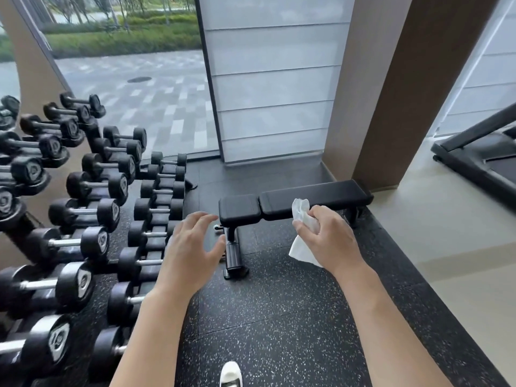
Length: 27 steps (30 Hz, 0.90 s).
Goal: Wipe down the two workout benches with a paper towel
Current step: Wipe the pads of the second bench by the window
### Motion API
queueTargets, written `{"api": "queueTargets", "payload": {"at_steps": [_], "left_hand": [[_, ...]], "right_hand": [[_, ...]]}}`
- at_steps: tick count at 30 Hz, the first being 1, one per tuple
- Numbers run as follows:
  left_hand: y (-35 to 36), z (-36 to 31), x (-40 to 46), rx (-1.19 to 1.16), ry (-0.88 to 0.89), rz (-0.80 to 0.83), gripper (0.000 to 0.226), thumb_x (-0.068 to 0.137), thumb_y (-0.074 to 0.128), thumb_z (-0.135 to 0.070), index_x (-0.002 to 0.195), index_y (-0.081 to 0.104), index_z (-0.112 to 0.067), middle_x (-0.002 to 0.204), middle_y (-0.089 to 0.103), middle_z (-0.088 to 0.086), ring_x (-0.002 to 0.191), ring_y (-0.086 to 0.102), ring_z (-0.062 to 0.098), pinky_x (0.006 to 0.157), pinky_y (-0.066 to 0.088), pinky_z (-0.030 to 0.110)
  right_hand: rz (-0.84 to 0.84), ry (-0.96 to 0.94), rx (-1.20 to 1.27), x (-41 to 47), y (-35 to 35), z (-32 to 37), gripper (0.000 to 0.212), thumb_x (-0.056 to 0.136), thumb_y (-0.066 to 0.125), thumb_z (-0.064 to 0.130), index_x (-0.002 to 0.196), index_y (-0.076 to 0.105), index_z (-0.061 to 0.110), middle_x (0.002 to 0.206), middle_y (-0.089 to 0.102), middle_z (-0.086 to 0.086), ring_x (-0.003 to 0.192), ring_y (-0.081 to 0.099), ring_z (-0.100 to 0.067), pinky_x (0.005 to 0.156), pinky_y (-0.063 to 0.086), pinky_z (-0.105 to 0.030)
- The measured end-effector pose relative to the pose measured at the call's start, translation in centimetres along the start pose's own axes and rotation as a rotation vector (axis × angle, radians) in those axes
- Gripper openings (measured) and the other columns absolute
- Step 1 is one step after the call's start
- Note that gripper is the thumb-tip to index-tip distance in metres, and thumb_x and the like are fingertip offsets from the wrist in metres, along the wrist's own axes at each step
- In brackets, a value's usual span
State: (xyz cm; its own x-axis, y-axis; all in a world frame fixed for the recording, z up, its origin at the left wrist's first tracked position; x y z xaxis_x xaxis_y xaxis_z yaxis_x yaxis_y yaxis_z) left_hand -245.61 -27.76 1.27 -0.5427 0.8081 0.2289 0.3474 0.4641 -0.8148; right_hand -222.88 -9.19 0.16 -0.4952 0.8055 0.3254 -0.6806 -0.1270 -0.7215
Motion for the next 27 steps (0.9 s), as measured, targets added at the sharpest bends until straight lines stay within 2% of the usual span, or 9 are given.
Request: {"api": "queueTargets", "payload": {"at_steps": [5, 10, 13, 16, 27], "left_hand": [[1.7, 2.8, 8.9, -0.03, 0.028, 0.005, 0.05, 0.099, 0.066, -0.038, 0.146, 0.057, -0.024, 0.148, 0.053, -0.005, 0.14, 0.043, 0.019, 0.118, 0.036, 0.041], [1.7, 7.3, 17.9, -0.012, 0.042, 0.019, 0.052, 0.099, 0.065, -0.039, 0.148, 0.055, -0.024, 0.151, 0.051, -0.003, 0.143, 0.041, 0.02, 0.12, 0.035, 0.043], [1.4, 9.4, 22.8, 0.002, 0.057, 0.044, 0.053, 0.099, 0.064, -0.041, 0.149, 0.054, -0.025, 0.153, 0.049, -0.004, 0.145, 0.039, 0.019, 0.121, 0.034, 0.044], [0.9, 11.0, 27.3, 0.016, 0.085, 0.041, 0.053, 0.099, 0.065, -0.041, 0.148, 0.055, -0.023, 0.152, 0.051, -0.001, 0.143, 0.042, 0.021, 0.121, 0.036, 0.044], [2.1, 14.5, 39.4, 0.007, 0.065, 0.031, 0.057, 0.098, 0.065, -0.044, 0.15, 0.053, -0.025, 0.153, 0.05, -0.004, 0.145, 0.04, 0.018, 0.123, 0.033, 0.042]], "right_hand": [[-0.022, 0.005, -0.036, 7.6, 3.7, -0.4, 0.022, 0.096, 0.067, 0.044, 0.091, 0.053, 0.028, 0.084, 0.054, 0.012, 0.081, 0.051, -0.013, 0.07, 0.034, -0.03], [-0.024, -0.008, -0.055, 15.9, 8.6, 0.9, 0.028, 0.096, 0.067, 0.042, 0.087, 0.044, 0.032, 0.078, 0.044, 0.02, 0.079, 0.047, -0.01, 0.069, 0.033, -0.029], [-0.019, -0.016, -0.07, 20.7, 11.4, 2.3, 0.022, 0.097, 0.066, 0.043, 0.09, 0.054, 0.027, 0.084, 0.048, 0.019, 0.081, 0.048, -0.01, 0.067, 0.032, -0.027], [-0.026, -0.026, -0.088, 24.8, 13.6, 3.4, 0.026, 0.097, 0.065, 0.045, 0.099, 0.063, 0.019, 0.088, 0.049, 0.016, 0.082, 0.047, -0.009, 0.071, 0.033, -0.028], [0.031, -0.032, -0.099, 36.6, 18.2, 3.1, 0.023, 0.098, 0.063, 0.047, 0.097, 0.058, 0.025, 0.087, 0.048, 0.017, 0.082, 0.048, -0.009, 0.073, 0.035, -0.028]]}}
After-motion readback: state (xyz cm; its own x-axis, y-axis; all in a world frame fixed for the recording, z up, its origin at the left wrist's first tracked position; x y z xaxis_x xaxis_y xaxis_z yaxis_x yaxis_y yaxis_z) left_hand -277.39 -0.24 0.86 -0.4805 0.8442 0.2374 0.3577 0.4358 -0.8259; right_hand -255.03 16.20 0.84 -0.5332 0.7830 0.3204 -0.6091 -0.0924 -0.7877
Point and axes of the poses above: each hand's wrist, its own x-axis towards the middle knuckle, its own y-axis out of the palm, z = x × y, the point moved 4 cm from there along x, towards the middle knuckle
